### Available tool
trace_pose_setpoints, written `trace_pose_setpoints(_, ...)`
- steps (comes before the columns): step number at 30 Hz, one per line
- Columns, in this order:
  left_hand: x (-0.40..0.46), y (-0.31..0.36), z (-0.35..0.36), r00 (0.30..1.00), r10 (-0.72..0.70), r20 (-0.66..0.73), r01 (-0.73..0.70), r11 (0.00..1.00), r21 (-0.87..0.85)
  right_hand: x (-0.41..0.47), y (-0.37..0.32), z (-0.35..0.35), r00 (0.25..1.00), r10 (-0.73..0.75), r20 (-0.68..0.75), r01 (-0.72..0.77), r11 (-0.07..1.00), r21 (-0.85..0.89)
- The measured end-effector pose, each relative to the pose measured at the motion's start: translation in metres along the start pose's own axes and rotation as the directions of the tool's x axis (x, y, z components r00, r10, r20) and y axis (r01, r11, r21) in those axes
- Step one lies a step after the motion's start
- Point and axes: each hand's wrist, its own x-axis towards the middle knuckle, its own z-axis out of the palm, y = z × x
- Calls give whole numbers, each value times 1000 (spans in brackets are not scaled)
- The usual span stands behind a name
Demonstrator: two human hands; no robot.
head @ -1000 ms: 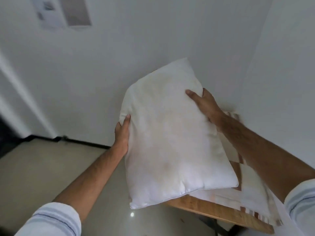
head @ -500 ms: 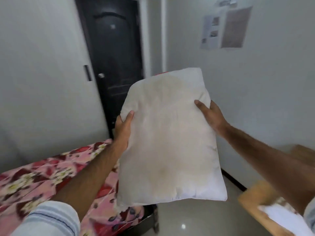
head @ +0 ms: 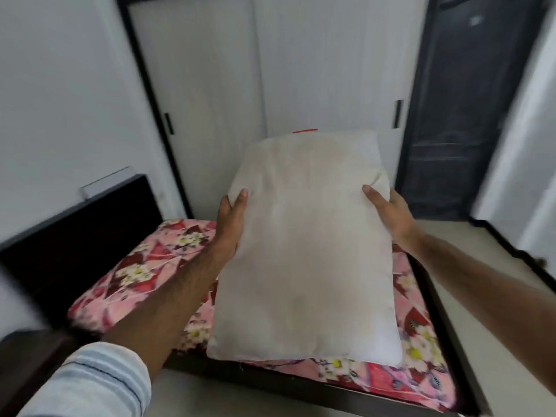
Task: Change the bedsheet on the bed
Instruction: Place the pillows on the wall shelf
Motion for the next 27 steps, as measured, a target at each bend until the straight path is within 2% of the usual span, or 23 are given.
trace_pose_setpoints(6, 29, -31, -187, 976, -154, -155, 164, 985, 52, 29, 1, 204, 960, -38, 278, 54, 997, -51)
trace_pose_setpoints(8, 37, -46, -235, 966, -181, -184, 193, 980, 47, 34, 9, 263, 946, -16, 323, 38, 997, -63)
trace_pose_setpoints(12, 68, -73, -315, 953, -159, -260, 179, 982, 55, 47, 36, 384, 903, 1, 430, 23, 998, -51)
trace_pose_setpoints(16, 130, -107, -380, 938, -159, -308, 212, 966, 148, 68, 75, 490, 855, 71, 513, -92, 996, 16)
trace_pose_setpoints(19, 185, -129, -421, 947, -162, -278, 235, 937, 257, 93, 107, 559, 776, 152, 612, -210, 977, 24)
trace_pose_setpoints(22, 241, -145, -457, 965, -138, -223, 218, 893, 394, 121, 126, 621, 730, 231, 643, -317, 948, 19)
trace_pose_setpoints(27, 321, -164, -495, 981, -108, -162, 177, 842, 510, 154, 130, 705, 704, 281, 653, -404, 914, 43)
